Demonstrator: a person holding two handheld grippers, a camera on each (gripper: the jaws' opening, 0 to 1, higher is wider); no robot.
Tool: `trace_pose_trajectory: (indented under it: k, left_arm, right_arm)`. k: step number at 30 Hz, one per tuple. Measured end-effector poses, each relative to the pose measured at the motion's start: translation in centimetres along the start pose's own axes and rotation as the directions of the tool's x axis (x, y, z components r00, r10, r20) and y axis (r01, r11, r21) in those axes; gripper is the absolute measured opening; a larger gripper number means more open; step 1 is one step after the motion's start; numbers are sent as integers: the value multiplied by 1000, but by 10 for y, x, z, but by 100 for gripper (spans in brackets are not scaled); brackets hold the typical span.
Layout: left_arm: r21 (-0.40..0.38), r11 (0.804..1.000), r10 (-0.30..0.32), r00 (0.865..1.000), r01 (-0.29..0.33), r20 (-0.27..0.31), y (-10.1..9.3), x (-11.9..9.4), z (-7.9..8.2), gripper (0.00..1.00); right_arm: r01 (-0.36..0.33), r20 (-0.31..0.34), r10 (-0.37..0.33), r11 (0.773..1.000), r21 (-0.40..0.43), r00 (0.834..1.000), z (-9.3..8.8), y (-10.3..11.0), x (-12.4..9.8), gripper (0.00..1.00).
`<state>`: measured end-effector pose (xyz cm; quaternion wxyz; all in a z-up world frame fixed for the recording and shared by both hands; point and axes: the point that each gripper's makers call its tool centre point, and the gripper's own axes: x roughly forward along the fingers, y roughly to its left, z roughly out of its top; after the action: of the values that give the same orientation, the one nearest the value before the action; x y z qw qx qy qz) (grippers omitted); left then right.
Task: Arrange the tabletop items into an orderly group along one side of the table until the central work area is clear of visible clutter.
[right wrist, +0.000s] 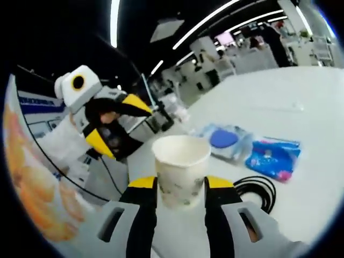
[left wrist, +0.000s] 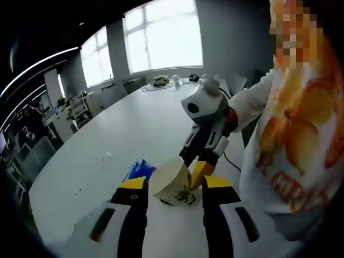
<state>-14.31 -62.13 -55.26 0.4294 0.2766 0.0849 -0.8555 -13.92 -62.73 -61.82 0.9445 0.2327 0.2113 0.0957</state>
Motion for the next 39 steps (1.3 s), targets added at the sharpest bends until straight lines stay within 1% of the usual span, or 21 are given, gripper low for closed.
trace_pose_trajectory:
  k: [3, 5, 6, 7, 8, 9, 10, 14, 16, 17, 18, 21, 24, 27, 30, 32, 33, 34, 35, 38, 39]
  left_arm:
    - [24, 999, -20, 999, 21, -39, -4, 7, -4, 34]
    - [30, 999, -35, 998, 36, -52, -7, 10, -8, 29]
    - [29, 999, -40, 998, 42, -56, -8, 12, -11, 23]
    - [17, 999, -46, 997, 47, -63, -9, 13, -16, 14]
    - [14, 999, -40, 997, 41, -63, -9, 14, -17, 10]
    - [13, 999, -37, 997, 38, -70, -9, 12, -20, 7]
    - [11, 999, -39, 997, 40, -71, -10, 11, -21, 2]
    - [7, 999, -53, 996, 54, -73, -14, 8, -28, 0]
    - [-5, 998, -55, 994, 55, -98, -16, 7, -36, 0]
    - [8, 998, -55, 992, 57, -112, -17, 7, -39, 0]
    - [34, 998, -42, 991, 47, -128, -16, 6, -41, 0]
    - [36, 999, -28, 991, 33, -131, -15, 5, -42, 0]
    - [38, 999, 2, 991, 4, -137, -9, 3, -45, 0]
    - [45, 999, 35, 986, -28, -165, 1, -4, -52, 0]
    - [44, 996, 81, 980, -74, -181, 15, -15, -60, 0]
    - [43, 992, 125, 973, -119, -196, 27, -23, -67, 0]
    - [39, 987, 158, 965, -153, -211, 37, -30, -73, 0]
    - [38, 984, 177, 959, -173, -221, 42, -35, -78, 0]
    - [38, 978, 207, 948, -204, -240, 51, -42, -86, 0]
    - [23, 961, 270, 925, -274, -266, 72, -58, -100, 0]
    - [25, 952, 300, 914, -305, -274, 82, -65, -105, 0]
  right_arm:
    - [-9, -8, 9, 999, -38, 1000, 2, 4, 0, 32]
    - [-15, -7, 14, 998, -53, 1000, 4, 5, -1, 33]
    - [-20, -8, 19, 998, -62, 1000, 4, 6, -1, 33]
    - [-27, -9, 26, 996, -80, 1000, 4, 7, 0, 33]
    - [-37, -32, 33, 993, -113, 999, 0, 8, 0, 32]
    - [-32, -48, 26, 991, -131, 999, -5, 8, 2, 32]
    - [-36, -60, 28, 990, -139, 998, -8, 10, 2, 33]
    - [-44, -78, 34, 990, -137, 996, -14, 13, 6, 33]
    - [-39, -100, 23, 986, -162, 995, -19, 12, 8, 33]
    - [-43, -111, 23, 983, -178, 994, -20, 12, 8, 33]
    - [-38, -115, 17, 981, -191, 993, -21, 12, 8, 33]
    - [-35, -117, 10, 978, -206, 993, -21, 10, 8, 33]
    - [-23, -113, 1, 980, -200, 994, -20, 6, 7, 30]
    - [-5, -115, -19, 979, -203, 993, -22, 2, 5, 35]
    - [8, -108, -27, 984, -176, 994, -25, -2, 0, 37]
    - [21, -106, -37, 988, -152, 994, -28, -5, -3, 37]
    - [29, -105, -44, 990, -140, 994, -31, -8, -6, 37]
    - [31, -105, -46, 990, -134, 993, -32, -8, -7, 38]
    - [38, -106, -50, 992, -117, 993, -35, -10, -10, 38]
    - [58, -108, -67, 994, -89, 992, -43, -15, -17, 38]
    - [64, -110, -74, 994, -85, 991, -45, -17, -19, 38]
